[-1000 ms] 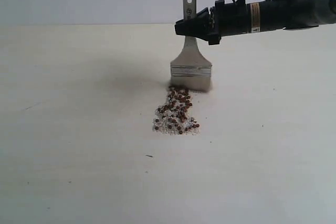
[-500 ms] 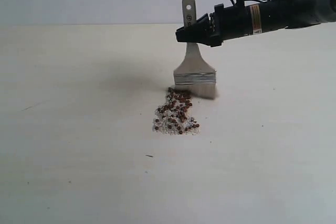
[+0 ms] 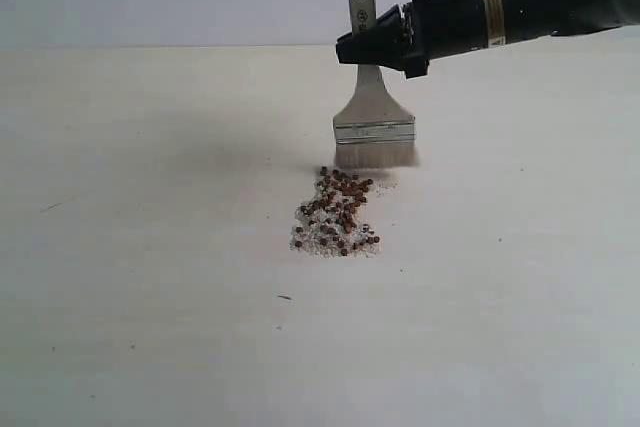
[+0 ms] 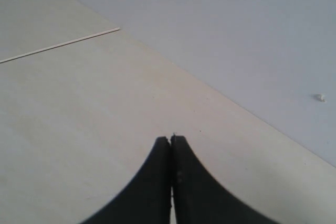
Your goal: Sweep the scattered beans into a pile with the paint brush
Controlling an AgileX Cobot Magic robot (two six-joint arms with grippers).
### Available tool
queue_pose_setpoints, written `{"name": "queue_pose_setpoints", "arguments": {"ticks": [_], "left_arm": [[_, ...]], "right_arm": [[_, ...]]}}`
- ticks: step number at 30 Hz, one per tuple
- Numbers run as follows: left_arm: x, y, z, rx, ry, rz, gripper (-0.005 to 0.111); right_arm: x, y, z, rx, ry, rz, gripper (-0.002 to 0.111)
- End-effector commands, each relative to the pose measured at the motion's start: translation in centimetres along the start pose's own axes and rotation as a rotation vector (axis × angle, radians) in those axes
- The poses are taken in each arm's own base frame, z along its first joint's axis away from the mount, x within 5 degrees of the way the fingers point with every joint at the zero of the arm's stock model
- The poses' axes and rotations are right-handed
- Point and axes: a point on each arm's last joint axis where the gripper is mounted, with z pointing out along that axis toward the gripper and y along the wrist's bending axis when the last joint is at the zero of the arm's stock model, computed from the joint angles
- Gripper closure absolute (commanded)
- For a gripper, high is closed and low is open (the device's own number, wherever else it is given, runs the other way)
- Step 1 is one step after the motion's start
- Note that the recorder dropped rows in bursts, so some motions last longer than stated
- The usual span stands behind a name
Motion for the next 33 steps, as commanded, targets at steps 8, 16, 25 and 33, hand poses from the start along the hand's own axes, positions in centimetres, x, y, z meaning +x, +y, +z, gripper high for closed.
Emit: {"name": "queue_pose_setpoints", "arguments": {"ticks": [8,16,25,33], "left_arm": [[-0.1,-0.1,-0.1,0.005,-0.01,-0.001,0.107],[-0.1,-0.1,-0.1,0.005,-0.01,-0.001,0.107],[-0.1,-0.1,-0.1,0.005,-0.01,-0.001,0.107],[-0.1,-0.1,-0.1,0.005,-0.01,-0.001,0.107]], "right_arm": [[-2.1,3.5,-1.5,0.034,-0.087,-0.122,0.108],[-1.3,6.3,-2.1,0.047,-0.103,-0.179,0.108],[0.1,3.9,-1.5,0.196,-0.277,-0.136,0.108],[1.4,2.4,-0.6,0.179,-0.226,-0.175,0.108]]}}
